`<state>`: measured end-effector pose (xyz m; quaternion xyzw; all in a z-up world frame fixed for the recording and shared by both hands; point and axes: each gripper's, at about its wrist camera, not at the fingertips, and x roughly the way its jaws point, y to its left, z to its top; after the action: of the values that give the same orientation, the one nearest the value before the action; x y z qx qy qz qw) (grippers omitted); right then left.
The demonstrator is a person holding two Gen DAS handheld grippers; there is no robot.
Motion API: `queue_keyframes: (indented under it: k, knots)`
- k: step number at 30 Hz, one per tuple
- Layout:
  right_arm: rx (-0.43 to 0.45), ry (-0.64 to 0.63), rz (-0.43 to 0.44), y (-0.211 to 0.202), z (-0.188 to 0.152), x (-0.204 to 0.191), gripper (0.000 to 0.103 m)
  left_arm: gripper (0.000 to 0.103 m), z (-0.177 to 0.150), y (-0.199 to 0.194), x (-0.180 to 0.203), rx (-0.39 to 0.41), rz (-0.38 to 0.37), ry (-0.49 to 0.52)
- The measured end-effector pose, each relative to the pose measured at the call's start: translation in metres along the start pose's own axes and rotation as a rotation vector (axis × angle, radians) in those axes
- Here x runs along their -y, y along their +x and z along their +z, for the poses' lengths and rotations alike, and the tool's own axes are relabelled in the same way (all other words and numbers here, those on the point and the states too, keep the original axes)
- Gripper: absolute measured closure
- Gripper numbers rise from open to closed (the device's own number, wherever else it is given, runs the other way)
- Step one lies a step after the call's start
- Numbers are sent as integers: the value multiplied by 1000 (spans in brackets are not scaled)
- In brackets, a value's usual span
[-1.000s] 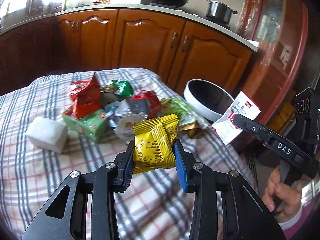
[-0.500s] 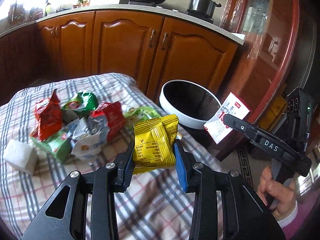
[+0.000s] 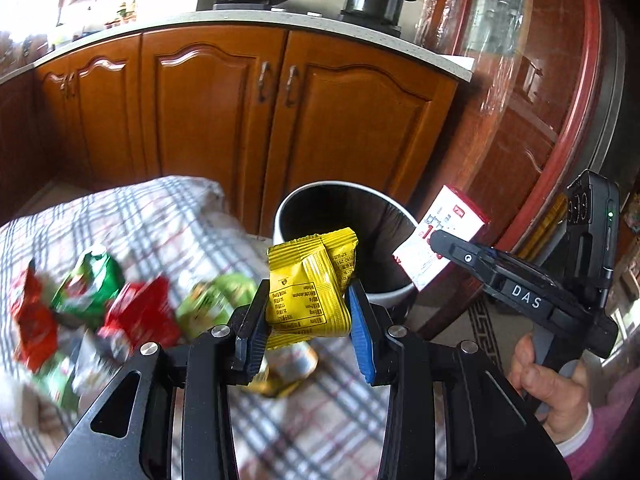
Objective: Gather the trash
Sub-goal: 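Carry the packet and carton over the bin and open both tools to drop them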
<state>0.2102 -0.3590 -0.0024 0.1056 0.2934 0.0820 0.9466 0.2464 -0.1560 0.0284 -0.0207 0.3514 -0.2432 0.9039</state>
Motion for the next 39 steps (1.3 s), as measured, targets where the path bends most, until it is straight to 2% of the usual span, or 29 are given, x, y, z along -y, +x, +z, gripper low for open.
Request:
queue_keyframes:
  k: [10,22,23,27,29,34,37,38,39]
  knots:
    - [-15,21,-33,26,17,25,71,68,34,49,13,-30,-17,26]
    - [-61,26,-52,56,25,42,71,66,53,100,21,-93,-28,45]
    - [-65,30,-53,58,25,44,70,62,54,103,21,-99,-25,47]
    - [-84,55,-44,66,26,54,67,32,54,110,20,-110,-7,40]
    - [-86,74,-39,66,27,58,67,28,53,106,20,-107,-14,33]
    - [-64,108,-23,53,24,58,51,27,42,85,16,-86,-20,9]
    - [-46,116,-4,40,19,51,29,26,27,63,12,-58,-21,-2]
    - [-37,116,2,35,16,46,18,25,20,54,10,-46,-20,-4]
    - [-28,115,11,30,12,41,13,24,14,47,8,-34,-19,-1]
